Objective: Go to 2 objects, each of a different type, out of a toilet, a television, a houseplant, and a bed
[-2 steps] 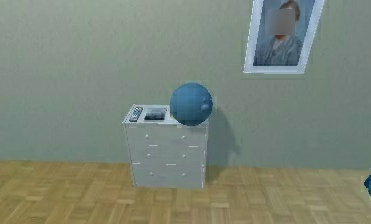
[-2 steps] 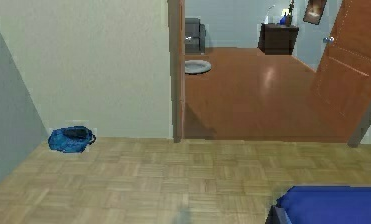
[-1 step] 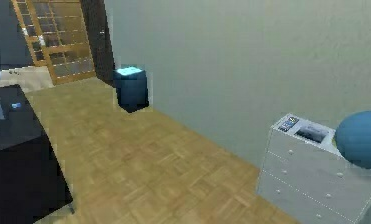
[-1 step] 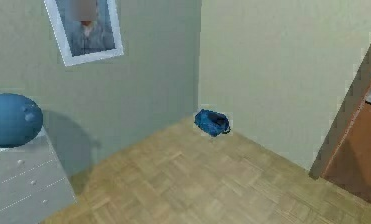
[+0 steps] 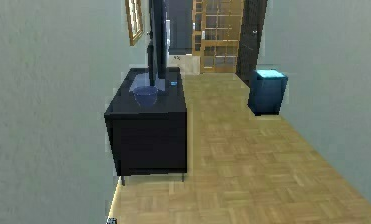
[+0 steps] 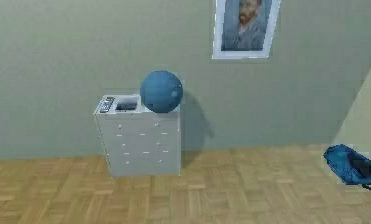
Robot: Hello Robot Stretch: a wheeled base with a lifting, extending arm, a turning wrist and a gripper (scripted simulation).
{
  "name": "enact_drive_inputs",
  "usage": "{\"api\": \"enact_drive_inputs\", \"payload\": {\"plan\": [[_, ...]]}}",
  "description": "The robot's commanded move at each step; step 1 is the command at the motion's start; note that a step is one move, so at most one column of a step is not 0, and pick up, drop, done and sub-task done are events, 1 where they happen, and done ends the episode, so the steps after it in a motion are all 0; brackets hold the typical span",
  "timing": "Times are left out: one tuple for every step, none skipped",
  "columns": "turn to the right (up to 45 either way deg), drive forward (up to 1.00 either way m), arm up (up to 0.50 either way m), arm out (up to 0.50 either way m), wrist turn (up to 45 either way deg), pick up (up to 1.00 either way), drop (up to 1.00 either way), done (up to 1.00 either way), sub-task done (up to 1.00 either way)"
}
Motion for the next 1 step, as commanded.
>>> {"api": "enact_drive_inputs", "payload": {"plan": [[0.0,0.6,0.0,0.0,0.0,0.0,0.0,0.0,0.0]]}}
